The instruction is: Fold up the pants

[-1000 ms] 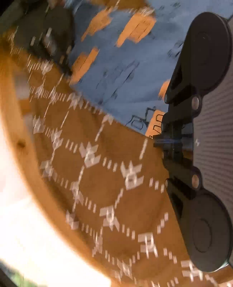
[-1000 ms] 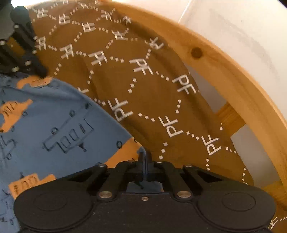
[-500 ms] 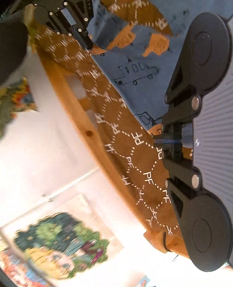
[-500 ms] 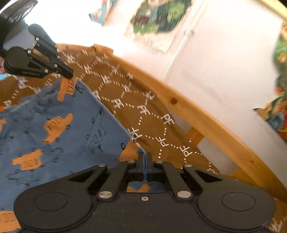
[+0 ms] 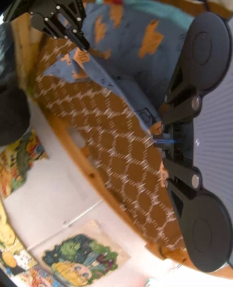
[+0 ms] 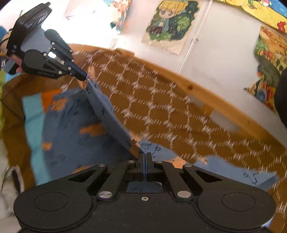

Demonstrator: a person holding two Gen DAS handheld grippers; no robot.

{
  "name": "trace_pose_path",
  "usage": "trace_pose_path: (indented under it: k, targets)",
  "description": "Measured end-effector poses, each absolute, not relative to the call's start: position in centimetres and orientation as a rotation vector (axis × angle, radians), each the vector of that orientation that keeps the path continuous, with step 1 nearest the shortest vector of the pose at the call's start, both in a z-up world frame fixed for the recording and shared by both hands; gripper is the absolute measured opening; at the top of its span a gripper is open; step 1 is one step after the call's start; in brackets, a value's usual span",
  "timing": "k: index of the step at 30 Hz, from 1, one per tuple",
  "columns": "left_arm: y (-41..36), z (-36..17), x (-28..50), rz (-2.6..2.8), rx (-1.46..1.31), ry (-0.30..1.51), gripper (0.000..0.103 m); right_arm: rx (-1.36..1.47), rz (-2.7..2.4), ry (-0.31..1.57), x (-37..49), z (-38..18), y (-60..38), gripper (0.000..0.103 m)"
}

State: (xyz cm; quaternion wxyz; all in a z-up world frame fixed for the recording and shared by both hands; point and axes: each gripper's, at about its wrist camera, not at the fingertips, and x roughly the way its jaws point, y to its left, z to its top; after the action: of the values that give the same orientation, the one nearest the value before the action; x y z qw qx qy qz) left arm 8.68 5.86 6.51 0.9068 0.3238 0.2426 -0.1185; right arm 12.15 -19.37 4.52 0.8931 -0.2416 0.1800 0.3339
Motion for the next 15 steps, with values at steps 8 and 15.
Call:
trace_pose_path:
  k: [8,15]
  targets:
    - [5.6,0.4,6.2,-0.285,0.695,0.645,0.000,-0.501,0.709,0.466,8.7,-1.1,-18.4,0.000]
    - [6.0,0.1,5.1,-0.270,0.688,0.631,0.000,-0.497,0.720,0.531,8.5,-0.9,-18.4,0.000]
